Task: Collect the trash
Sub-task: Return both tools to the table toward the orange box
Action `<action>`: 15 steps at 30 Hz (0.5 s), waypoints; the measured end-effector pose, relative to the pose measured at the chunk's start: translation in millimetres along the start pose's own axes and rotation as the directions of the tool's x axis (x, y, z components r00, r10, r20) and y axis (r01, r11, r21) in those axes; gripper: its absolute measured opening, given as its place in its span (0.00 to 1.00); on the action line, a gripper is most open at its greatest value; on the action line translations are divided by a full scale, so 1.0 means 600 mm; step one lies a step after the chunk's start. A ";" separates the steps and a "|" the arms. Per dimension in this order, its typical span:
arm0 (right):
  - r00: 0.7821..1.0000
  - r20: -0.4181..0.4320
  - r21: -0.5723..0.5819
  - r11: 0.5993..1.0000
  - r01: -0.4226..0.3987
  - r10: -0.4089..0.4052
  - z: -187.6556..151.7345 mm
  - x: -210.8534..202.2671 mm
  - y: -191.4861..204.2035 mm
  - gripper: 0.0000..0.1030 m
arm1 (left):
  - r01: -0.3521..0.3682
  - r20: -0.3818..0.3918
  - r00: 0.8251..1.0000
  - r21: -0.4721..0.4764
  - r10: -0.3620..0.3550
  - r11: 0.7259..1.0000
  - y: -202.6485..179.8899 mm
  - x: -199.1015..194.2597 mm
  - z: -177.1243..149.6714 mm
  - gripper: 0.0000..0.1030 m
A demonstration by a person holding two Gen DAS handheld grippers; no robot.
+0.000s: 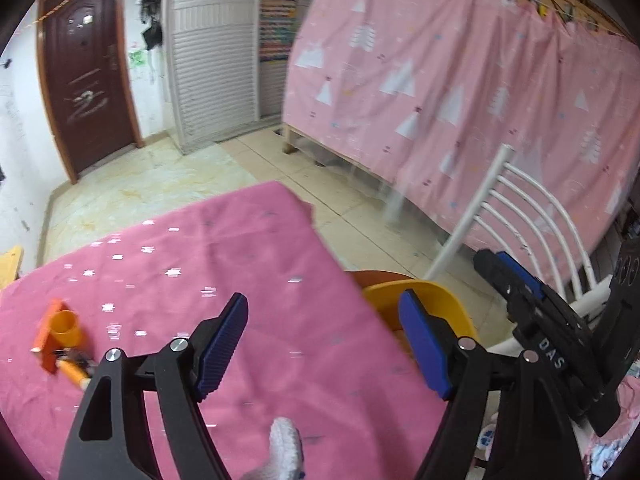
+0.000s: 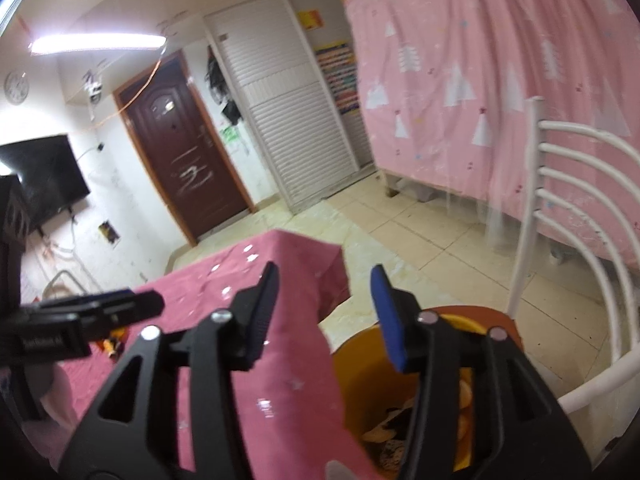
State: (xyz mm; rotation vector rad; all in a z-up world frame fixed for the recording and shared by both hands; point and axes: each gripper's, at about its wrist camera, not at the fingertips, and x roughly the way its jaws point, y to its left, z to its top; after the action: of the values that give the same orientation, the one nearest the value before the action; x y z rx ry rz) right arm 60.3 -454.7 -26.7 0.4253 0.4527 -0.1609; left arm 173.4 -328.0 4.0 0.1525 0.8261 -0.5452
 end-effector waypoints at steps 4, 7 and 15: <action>0.998 -0.043 -0.046 0.998 -0.041 0.039 -0.007 0.022 0.051 0.52 | -0.049 0.023 0.999 -0.021 0.049 0.999 0.055 -0.024 -0.006 0.68; 0.996 -0.063 -0.076 0.995 -0.066 0.061 -0.011 0.032 0.089 0.57 | -0.073 0.036 0.997 -0.048 0.075 0.996 0.099 -0.041 -0.010 0.68; 0.980 -0.150 -0.167 0.973 -0.159 0.134 -0.031 0.068 0.197 0.70 | -0.138 0.057 0.988 -0.117 0.146 0.984 0.227 -0.077 -0.036 0.68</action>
State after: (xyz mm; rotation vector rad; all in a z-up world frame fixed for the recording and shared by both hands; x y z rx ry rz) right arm 117.7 -342.3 -17.6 0.2931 0.5645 0.0527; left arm 204.0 -185.7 12.4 0.0892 0.7739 -0.3665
